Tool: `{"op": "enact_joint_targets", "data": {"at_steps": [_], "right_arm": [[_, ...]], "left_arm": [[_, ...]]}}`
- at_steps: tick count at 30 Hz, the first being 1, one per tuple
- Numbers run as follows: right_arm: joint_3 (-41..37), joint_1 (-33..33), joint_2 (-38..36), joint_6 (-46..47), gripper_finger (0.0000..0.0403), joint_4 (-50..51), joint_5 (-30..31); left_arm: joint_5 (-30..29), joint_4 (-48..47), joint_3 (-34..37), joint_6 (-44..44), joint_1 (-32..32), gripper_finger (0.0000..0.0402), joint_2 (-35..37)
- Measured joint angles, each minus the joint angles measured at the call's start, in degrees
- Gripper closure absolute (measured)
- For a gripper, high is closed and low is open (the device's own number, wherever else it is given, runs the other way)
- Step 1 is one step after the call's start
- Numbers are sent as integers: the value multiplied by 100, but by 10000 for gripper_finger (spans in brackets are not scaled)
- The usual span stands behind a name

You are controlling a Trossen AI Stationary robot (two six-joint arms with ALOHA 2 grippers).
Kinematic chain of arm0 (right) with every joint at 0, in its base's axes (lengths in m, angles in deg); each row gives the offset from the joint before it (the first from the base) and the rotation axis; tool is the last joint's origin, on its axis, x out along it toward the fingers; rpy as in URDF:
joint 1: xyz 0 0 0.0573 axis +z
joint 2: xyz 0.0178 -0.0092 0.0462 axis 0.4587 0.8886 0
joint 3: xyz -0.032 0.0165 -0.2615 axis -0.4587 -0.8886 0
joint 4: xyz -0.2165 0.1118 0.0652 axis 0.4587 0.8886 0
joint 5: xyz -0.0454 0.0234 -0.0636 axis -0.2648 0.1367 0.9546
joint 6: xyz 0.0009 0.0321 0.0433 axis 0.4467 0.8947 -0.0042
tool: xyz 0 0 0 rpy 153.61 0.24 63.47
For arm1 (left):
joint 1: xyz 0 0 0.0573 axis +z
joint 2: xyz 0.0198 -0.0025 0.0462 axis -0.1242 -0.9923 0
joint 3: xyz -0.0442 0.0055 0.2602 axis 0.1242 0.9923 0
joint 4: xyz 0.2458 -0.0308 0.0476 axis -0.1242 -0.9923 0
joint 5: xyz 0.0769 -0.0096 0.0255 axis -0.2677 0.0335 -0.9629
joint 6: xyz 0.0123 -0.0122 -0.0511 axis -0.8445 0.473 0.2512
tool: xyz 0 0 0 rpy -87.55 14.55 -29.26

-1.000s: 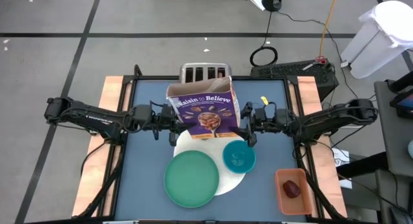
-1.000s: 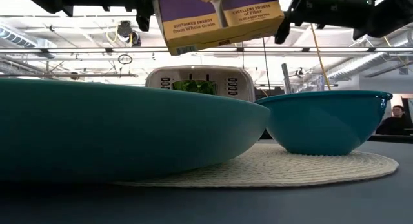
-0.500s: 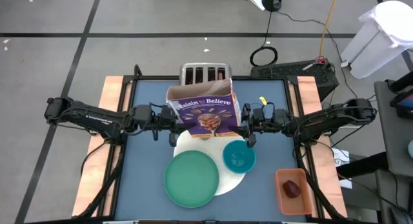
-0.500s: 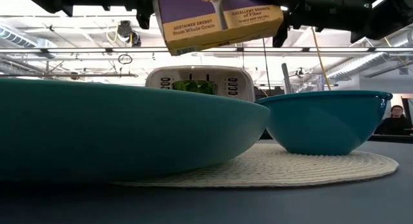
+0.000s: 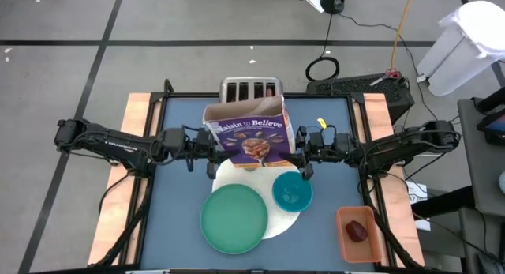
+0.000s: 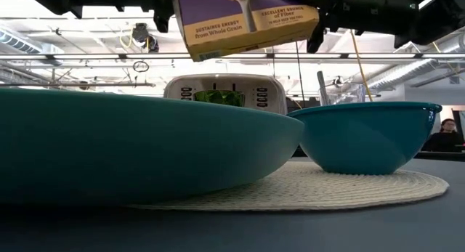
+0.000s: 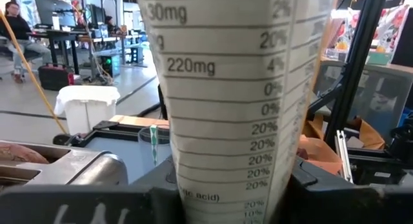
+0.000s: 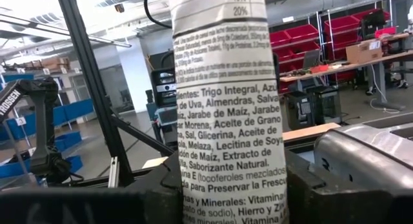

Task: Arrange a breakfast setting
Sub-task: Pour the cereal into the blue bowl

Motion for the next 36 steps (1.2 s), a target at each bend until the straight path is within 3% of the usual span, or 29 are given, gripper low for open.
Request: {"op": "enact_joint_targets", "data": {"at_steps": [10,14,36], "right_arm": [[0,0,-4,-4,271,-133,-6],[-2,2,-4,-12,271,-195,-15],[-2,0,-9,-646,271,-1118,295]], "left_arm": [[-309,213,0,185,5,159,2],[-321,236,0,185,5,134,2],[-321,439,-2,102,8,130,33]]}}
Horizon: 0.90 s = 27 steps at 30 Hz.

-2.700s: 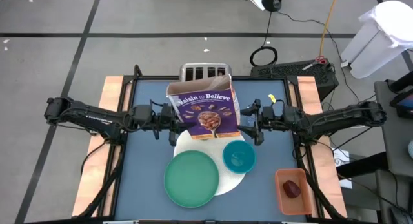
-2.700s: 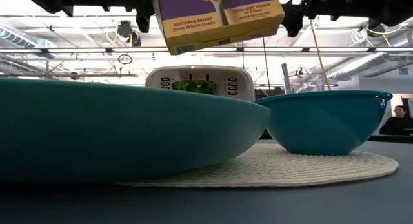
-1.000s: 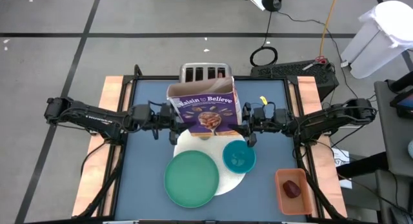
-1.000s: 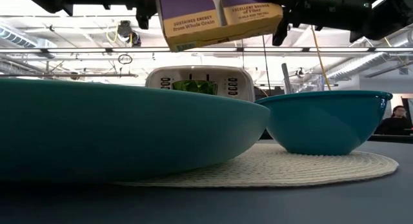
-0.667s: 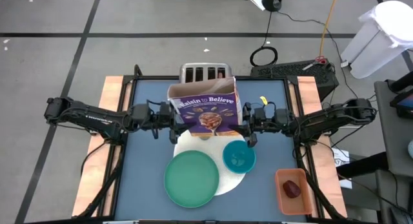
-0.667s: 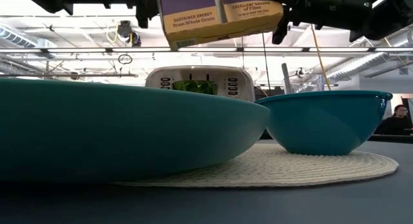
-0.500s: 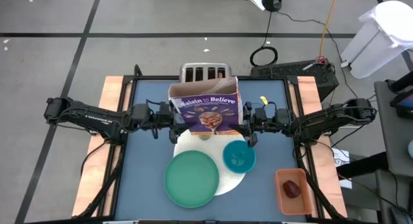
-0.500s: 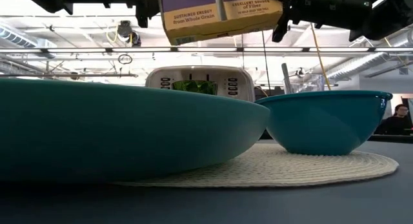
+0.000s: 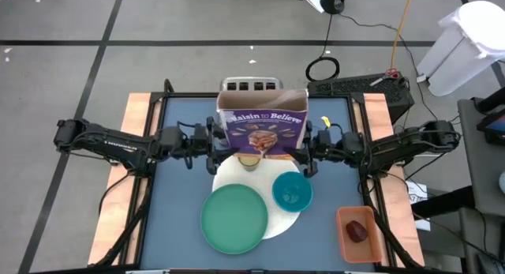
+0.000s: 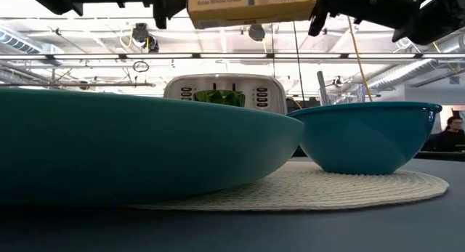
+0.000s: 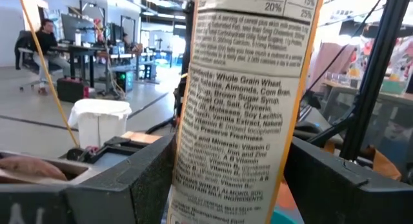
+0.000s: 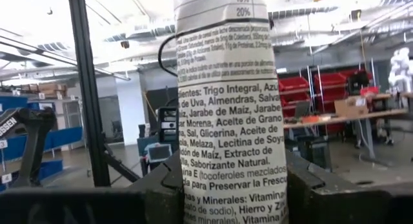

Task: Arrange a breakfast setting
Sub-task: Pour the cereal into the blue bowl

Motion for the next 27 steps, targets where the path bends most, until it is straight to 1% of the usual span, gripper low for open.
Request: {"op": "enact_joint_targets", "data": {"at_steps": [7,12,19,27], "right_arm": [[0,0,4,-386,271,-511,20],[0,-23,0,-432,271,-815,20],[0,-68,0,-432,271,-816,-9],[0,-74,-2,-434,275,-733,-4]], "left_arm": [[7,136,0,2,0,131,5],[9,121,0,4,-2,131,4],[5,108,0,-9,-2,131,6],[15,69,2,-131,-4,131,242]]}}
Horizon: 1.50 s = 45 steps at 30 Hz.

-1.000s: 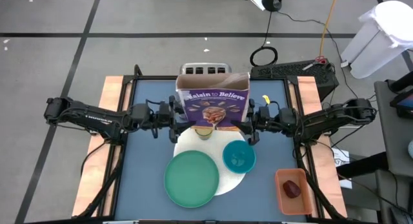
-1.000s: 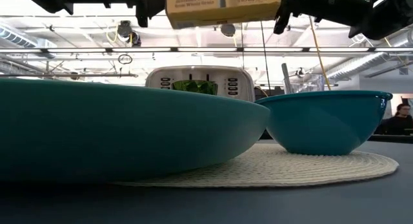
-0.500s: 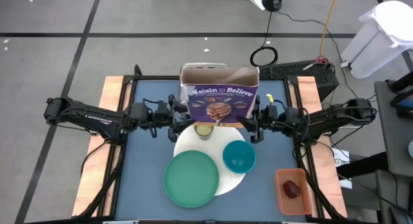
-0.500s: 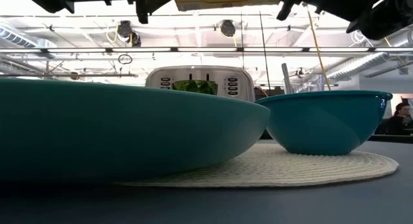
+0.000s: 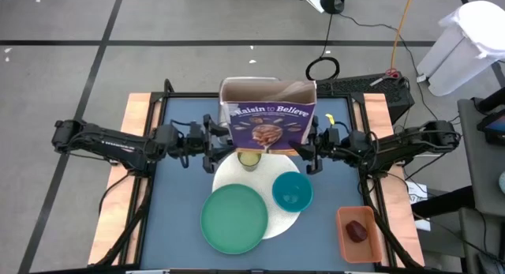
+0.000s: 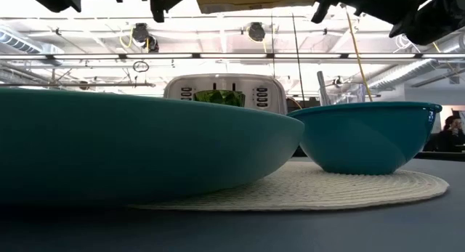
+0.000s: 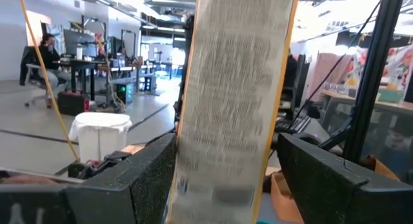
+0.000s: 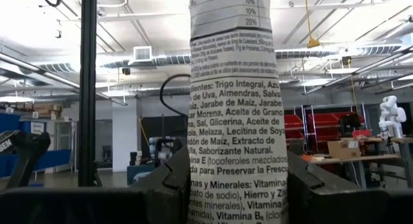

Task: Arrange a breakfast setting
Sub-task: Pour the cereal into the blue bowl

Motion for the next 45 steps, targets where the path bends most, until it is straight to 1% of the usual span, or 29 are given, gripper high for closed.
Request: {"op": "enact_joint_targets", "data": {"at_steps": [4,10,14,20,23,25,27,31,34,38,43,45], "right_arm": [[0,0,0,-2,284,48,4],[0,0,0,-2,285,49,7],[0,0,0,-2,285,49,4],[0,1,0,0,286,-66,2],[0,2,0,-78,286,-145,2],[0,2,0,-85,286,-195,2],[0,2,0,-87,286,-249,2],[0,2,0,-87,287,-326,1],[0,2,3,-149,287,-412,0],[0,2,2,-256,287,-548,2],[0,2,2,-299,287,-598,0],[0,2,2,-299,287,-598,0]], "left_arm": [[4,7,0,-130,0,131,127],[5,-52,0,-320,0,131,352],[3,-507,0,-511,5,131,622],[2,-1609,0,-564,5,131,1126],[2,-1689,111,-562,5,131,1244],[2,-1478,313,-542,7,131,1253],[1,-1014,622,-527,5,131,1231],[-2,549,1369,-372,6,131,911],[-2,1489,1683,-376,7,131,538],[-2,1863,1682,-382,5,131,-118],[-2,2629,1387,-451,47,131,-1009],[-4,2743,1220,-449,92,131,-1327]]}}
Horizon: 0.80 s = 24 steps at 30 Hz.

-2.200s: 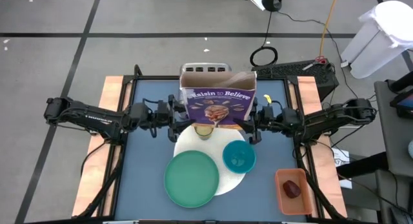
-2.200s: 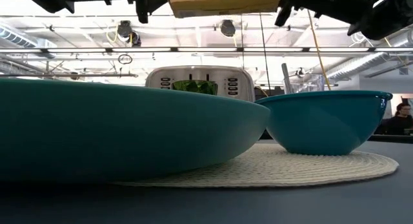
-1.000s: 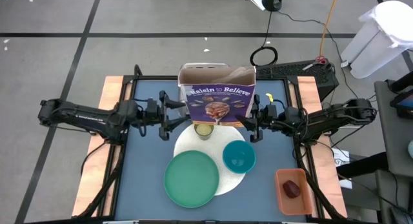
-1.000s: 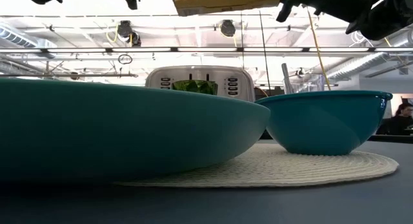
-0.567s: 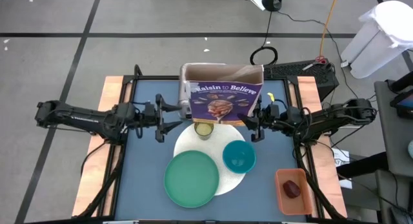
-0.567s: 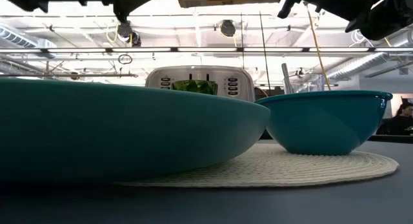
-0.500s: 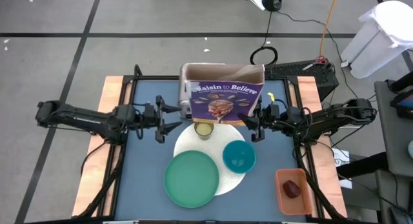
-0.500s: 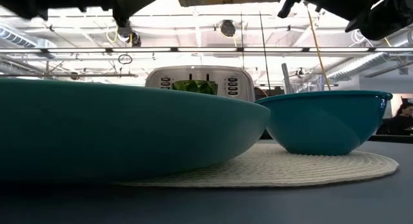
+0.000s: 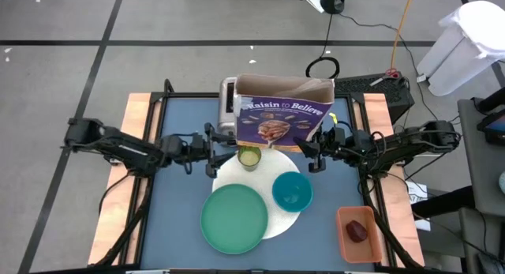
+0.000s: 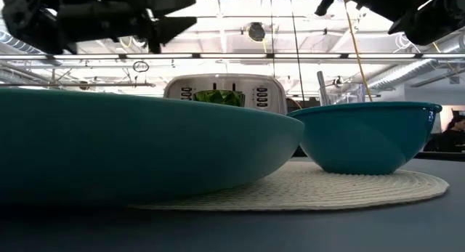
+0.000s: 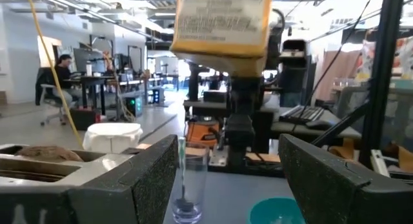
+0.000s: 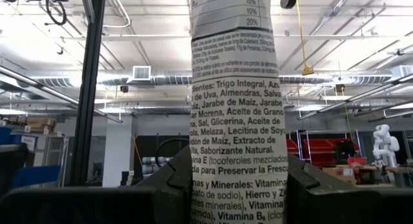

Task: Arrange a breakfast setting
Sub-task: Pour the cereal into the blue bowl

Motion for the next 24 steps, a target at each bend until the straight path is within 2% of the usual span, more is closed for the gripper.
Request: {"op": "enact_joint_targets", "data": {"at_steps": [6,12,15,24], "right_arm": [[0,0,0,0,287,2,-14],[0,0,0,-96,287,-28,-41],[0,0,0,-150,287,-59,-179],[2,0,0,-284,287,-37,-185]], "left_arm": [[37,120,-659,25,112,131,-746],[372,275,-1173,-25,256,131,-1188],[610,368,-1276,-25,297,131,-1223],[733,774,-1351,-173,295,131,-1225]]}}
